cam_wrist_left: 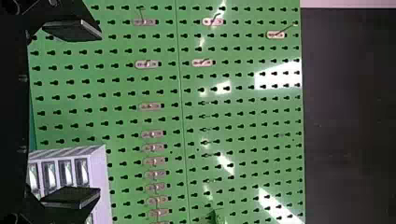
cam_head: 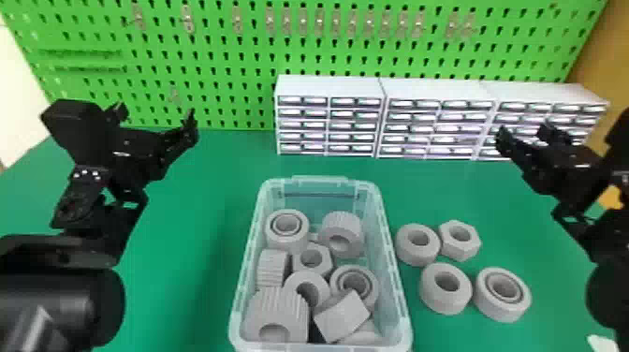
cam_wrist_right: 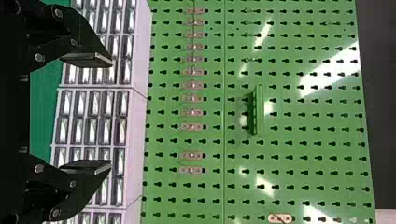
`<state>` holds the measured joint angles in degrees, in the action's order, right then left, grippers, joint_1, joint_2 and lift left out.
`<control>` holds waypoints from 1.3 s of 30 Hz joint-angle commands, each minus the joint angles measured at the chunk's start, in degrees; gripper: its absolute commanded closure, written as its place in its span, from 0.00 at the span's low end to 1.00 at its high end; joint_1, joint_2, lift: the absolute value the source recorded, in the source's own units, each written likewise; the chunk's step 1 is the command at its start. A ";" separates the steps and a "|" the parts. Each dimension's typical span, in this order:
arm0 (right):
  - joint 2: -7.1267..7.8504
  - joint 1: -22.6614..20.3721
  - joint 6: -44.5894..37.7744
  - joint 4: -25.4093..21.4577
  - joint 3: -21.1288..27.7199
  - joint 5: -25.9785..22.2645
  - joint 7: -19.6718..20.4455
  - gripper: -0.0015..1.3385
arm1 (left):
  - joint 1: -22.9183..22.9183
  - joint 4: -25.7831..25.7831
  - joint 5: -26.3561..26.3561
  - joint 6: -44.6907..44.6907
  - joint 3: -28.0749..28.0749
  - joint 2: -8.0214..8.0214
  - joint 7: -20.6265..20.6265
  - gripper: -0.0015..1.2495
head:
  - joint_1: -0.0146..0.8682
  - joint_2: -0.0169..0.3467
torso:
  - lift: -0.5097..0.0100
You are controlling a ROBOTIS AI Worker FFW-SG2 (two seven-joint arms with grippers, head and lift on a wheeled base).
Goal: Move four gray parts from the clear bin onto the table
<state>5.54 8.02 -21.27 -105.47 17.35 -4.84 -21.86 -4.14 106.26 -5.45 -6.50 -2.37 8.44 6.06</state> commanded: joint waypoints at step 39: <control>0.44 -0.02 0.00 0.00 -0.47 0.18 0.06 0.37 | 0.01 0.00 0.00 0.00 0.09 0.08 0.00 0.09 | 0.78 0.14 | 0.89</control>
<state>5.96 8.00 -21.27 -105.47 16.91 -4.66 -21.80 -4.13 106.26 -5.45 -6.50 -2.25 8.48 6.06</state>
